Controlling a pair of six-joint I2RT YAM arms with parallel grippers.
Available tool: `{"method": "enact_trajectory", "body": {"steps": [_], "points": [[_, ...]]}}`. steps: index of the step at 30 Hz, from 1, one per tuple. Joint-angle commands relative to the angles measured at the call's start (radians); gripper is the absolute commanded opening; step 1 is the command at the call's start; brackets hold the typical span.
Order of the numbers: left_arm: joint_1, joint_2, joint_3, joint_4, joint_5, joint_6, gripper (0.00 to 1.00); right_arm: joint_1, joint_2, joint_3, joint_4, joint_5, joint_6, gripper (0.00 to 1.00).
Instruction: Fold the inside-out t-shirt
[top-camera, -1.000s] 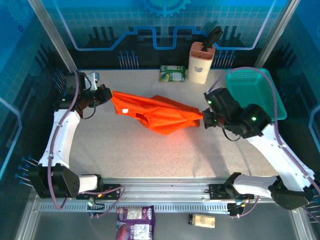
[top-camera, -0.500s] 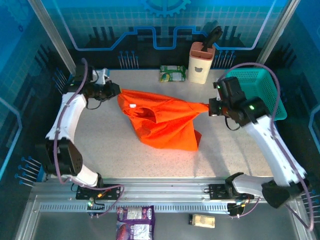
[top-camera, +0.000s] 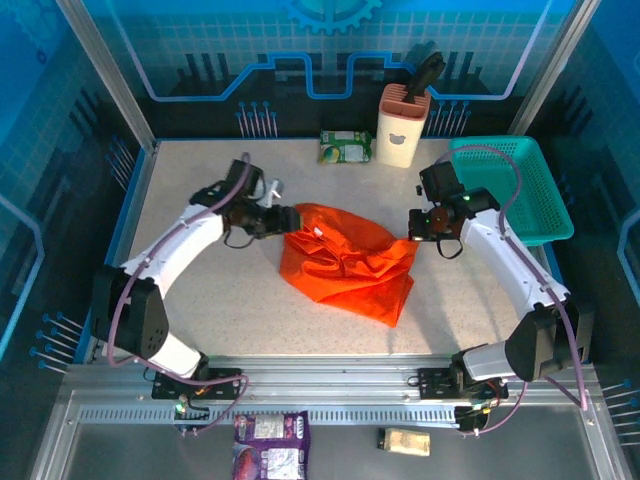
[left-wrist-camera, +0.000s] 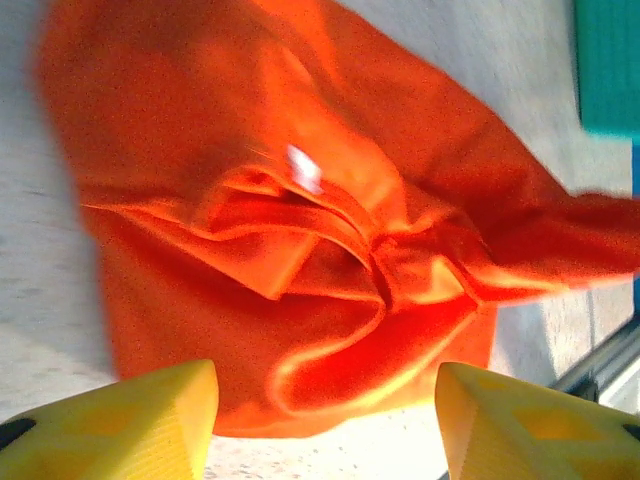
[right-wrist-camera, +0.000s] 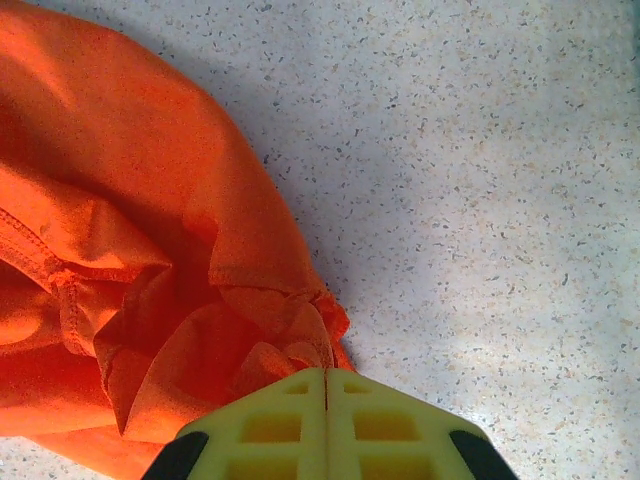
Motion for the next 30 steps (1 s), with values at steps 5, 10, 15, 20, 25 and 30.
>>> {"method": "enact_trajectory", "body": {"steps": [5,10,15,20,25,30], "points": [[-0.062,0.098,0.021,0.021,-0.231,-0.026,0.62,0.022,-0.005,0.018,-0.061,0.089,0.016,0.35],[-0.017,0.196,0.114,-0.015,-0.297,0.021,0.64,0.122,-0.009,0.036,-0.057,0.094,0.005,0.52],[0.007,0.308,0.204,-0.037,-0.197,0.04,0.66,0.236,0.077,0.029,0.009,0.011,-0.063,0.65],[0.008,0.392,0.266,-0.042,-0.138,0.045,0.63,0.312,0.258,0.08,0.021,0.019,-0.093,0.7],[0.014,0.419,0.272,-0.029,-0.15,0.049,0.42,0.37,0.428,0.159,0.026,0.005,-0.147,0.83],[0.027,0.407,0.261,-0.009,-0.122,0.042,0.19,0.394,0.537,0.207,0.014,0.022,-0.162,0.74]]}}
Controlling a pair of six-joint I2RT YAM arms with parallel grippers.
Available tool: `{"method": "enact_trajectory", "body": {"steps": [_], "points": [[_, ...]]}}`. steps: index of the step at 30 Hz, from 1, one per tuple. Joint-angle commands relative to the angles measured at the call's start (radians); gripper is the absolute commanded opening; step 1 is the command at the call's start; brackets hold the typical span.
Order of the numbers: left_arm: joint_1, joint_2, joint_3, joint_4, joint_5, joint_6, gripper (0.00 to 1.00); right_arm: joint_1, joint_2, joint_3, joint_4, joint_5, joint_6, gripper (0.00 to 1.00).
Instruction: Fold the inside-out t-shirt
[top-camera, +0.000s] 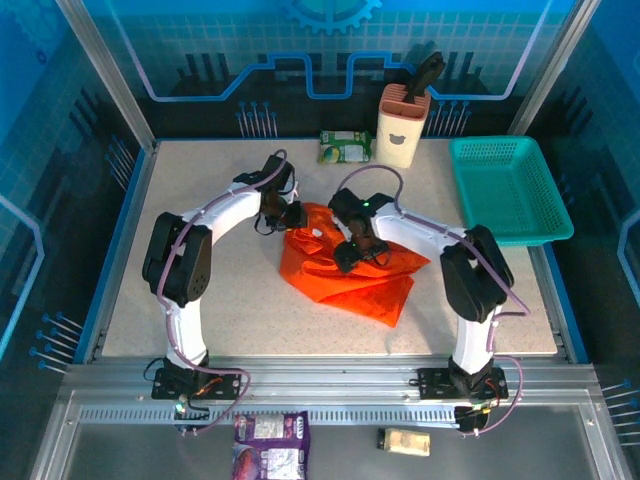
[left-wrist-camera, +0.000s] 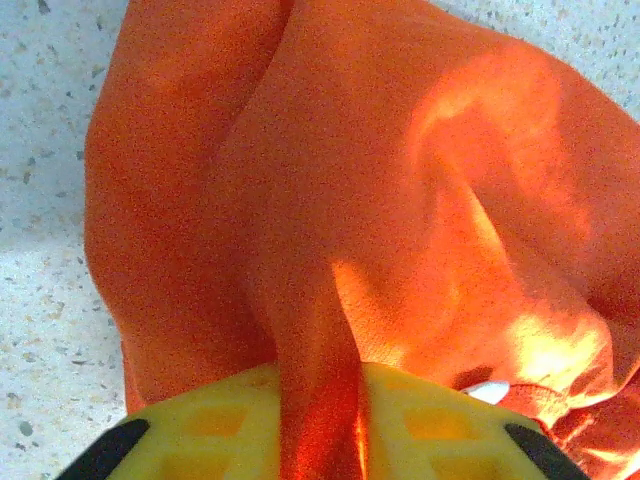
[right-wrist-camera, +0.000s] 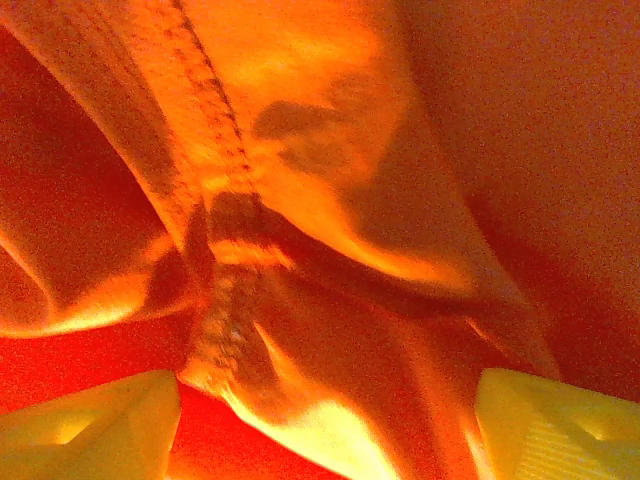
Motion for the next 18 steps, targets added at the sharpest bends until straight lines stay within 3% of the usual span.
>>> {"method": "enact_trajectory", "body": {"steps": [1,2,6,8,18], "points": [[0.019,-0.016,0.01,0.002,0.035,0.003,0.15,0.011,0.044,0.044,-0.016,-0.001,-0.028,0.69],[0.022,-0.023,0.005,0.007,0.037,0.003,0.13,0.01,0.05,0.043,-0.016,0.001,-0.029,0.64],[0.036,-0.065,-0.016,0.03,0.047,0.0,0.06,0.011,0.037,0.043,-0.023,0.021,-0.015,0.18],[0.044,-0.091,-0.026,0.037,0.053,0.0,0.03,0.01,0.01,0.048,-0.032,0.037,-0.007,0.02],[0.078,-0.388,-0.028,0.035,0.105,0.056,0.0,0.029,-0.314,0.238,-0.164,0.265,0.02,0.0]]}}
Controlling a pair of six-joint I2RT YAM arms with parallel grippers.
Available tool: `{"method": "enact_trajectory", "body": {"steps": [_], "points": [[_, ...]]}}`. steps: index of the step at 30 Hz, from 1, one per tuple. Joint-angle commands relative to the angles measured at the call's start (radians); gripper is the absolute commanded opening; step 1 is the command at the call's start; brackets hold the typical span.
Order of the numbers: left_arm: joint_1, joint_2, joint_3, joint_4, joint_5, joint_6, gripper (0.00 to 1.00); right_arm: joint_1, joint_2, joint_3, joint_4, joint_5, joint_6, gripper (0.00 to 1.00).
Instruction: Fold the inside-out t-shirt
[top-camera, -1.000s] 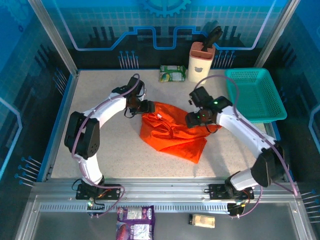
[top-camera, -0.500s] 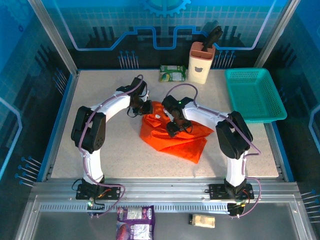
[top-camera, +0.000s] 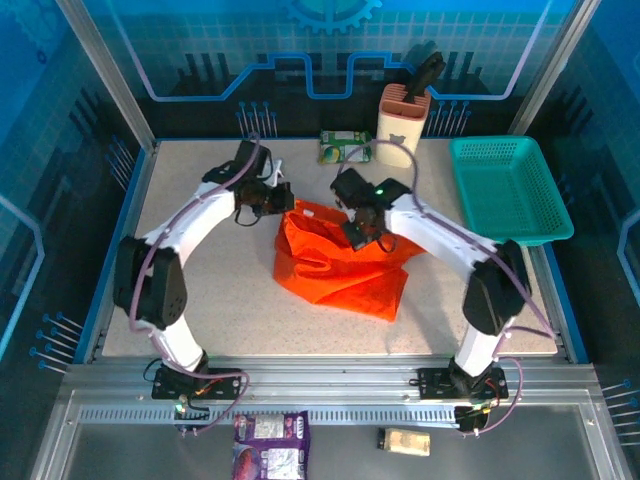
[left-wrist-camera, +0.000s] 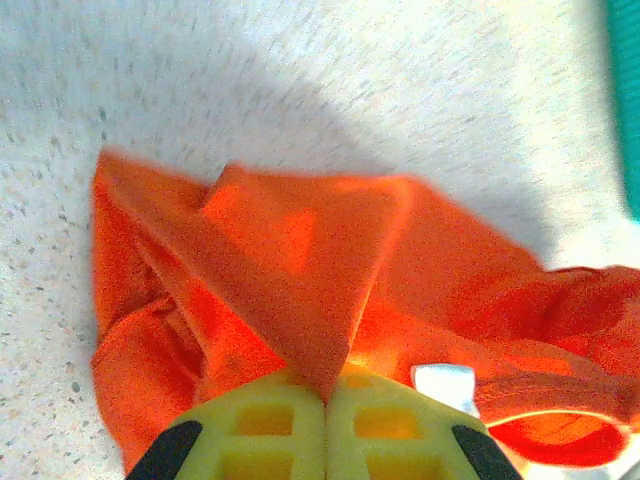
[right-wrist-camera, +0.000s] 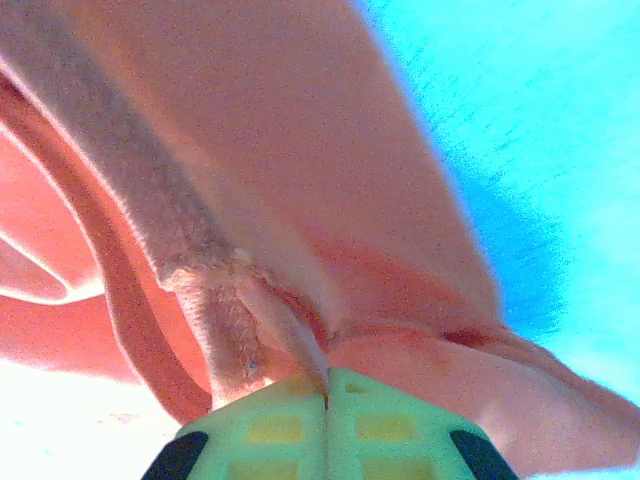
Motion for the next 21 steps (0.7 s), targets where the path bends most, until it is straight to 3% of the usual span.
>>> {"method": "enact_trajectory", "body": {"steps": [1,8,15,21], "points": [[0.01,-0.173,0.02,0.007,0.027,0.053,0.0,0.022,-0.16,0.124,-0.073,0.116,0.011,0.0],[0.013,-0.506,0.048,0.119,-0.006,0.109,0.0,0.058,-0.367,0.267,0.019,0.149,-0.068,0.0],[0.013,-0.778,0.055,0.318,0.141,0.16,0.0,0.136,-0.618,0.223,0.305,0.097,-0.147,0.0],[0.013,-0.843,0.177,0.339,0.171,0.184,0.0,0.148,-0.702,0.222,0.48,-0.003,-0.223,0.0]]}}
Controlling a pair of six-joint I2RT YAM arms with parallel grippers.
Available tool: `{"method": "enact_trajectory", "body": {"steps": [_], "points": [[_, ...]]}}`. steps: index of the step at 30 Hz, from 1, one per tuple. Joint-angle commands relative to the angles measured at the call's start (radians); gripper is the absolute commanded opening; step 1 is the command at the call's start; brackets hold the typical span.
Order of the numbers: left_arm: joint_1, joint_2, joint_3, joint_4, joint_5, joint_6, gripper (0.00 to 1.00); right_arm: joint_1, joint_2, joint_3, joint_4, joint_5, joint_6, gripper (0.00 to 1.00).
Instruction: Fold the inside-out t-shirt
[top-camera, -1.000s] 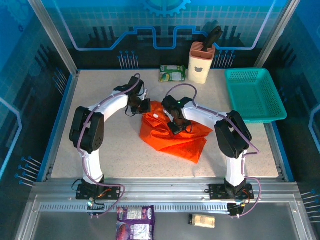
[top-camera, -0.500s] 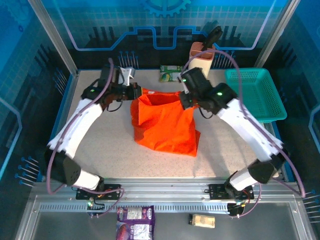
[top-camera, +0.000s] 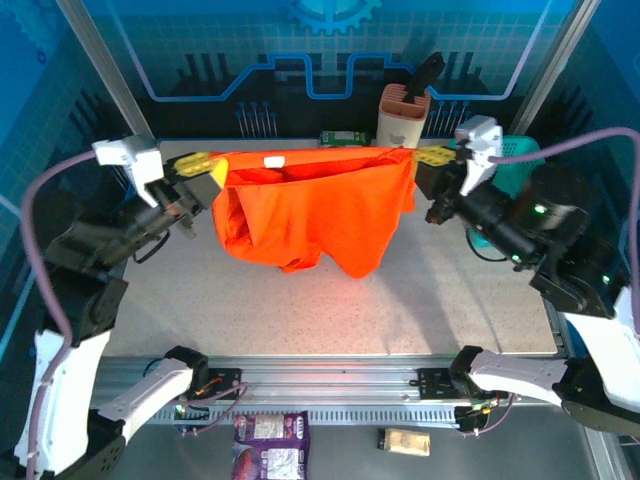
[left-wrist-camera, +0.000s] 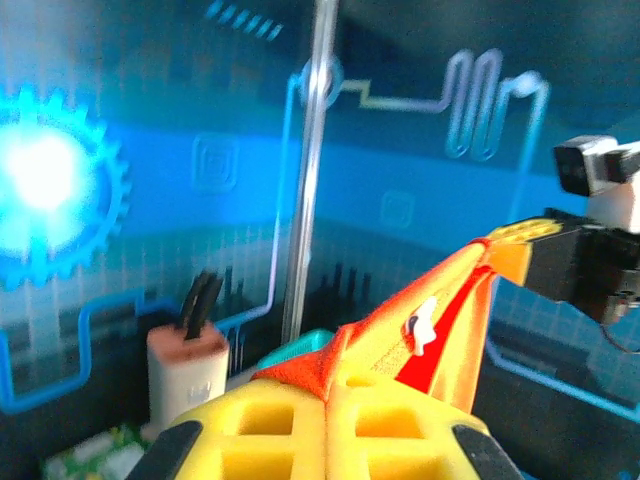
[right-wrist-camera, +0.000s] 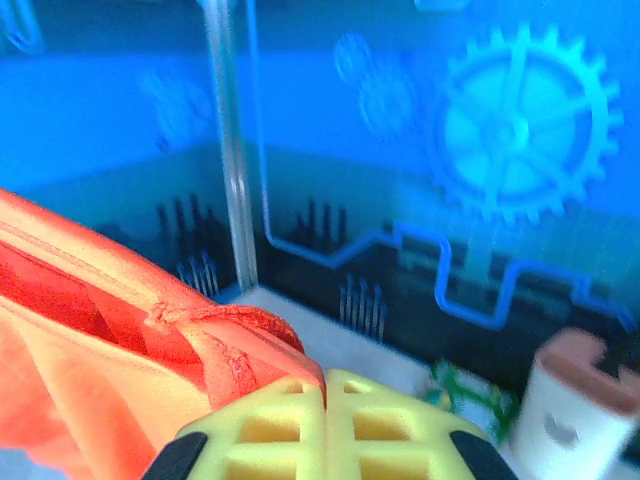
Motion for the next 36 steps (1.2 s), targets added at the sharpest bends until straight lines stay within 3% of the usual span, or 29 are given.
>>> {"method": "enact_trajectory", "body": {"steps": [1,4,8,10,14,21,25,27,29,31,33,36], "points": [[0.011,0.004,0.099,0.045,-0.015,0.048,0.0,-0.004,-0.014,0.019,0.153,0.022,-0.069,0.0],[0.011,0.066,0.232,-0.034,-0.018,0.087,0.0,-0.005,0.056,0.119,0.143,0.047,-0.095,0.0],[0.011,0.19,0.39,-0.175,-0.101,0.146,0.0,-0.005,0.212,0.315,0.055,0.205,-0.123,0.0],[0.011,0.252,0.423,-0.219,-0.153,0.171,0.0,-0.007,0.279,0.346,0.071,0.304,-0.169,0.0],[0.011,0.372,0.436,-0.3,-0.269,0.199,0.0,-0.068,0.4,0.374,0.089,0.376,-0.219,0.0],[0.029,0.531,0.152,-0.19,-0.497,0.3,0.0,-0.366,0.617,0.341,0.017,0.112,0.048,0.0],[0.107,0.728,0.125,-0.208,-0.473,0.197,0.0,-0.457,0.816,0.405,0.004,-0.005,0.114,0.0],[0.127,0.851,0.166,-0.224,-0.498,0.165,0.0,-0.487,0.943,0.516,-0.056,-0.047,0.139,0.07],[0.149,0.98,0.257,-0.27,-0.527,0.12,0.0,-0.503,1.057,0.657,-0.143,-0.093,0.149,0.24],[0.17,1.089,0.372,-0.337,-0.523,0.076,0.07,-0.505,1.147,0.814,-0.264,-0.112,0.164,0.33],[0.178,1.173,0.482,-0.398,-0.538,0.05,0.29,-0.502,1.175,0.875,-0.352,-0.143,0.17,0.42],[0.177,1.204,0.551,-0.455,-0.525,0.025,0.45,-0.491,1.09,0.727,-0.376,-0.186,0.169,0.48]]}}
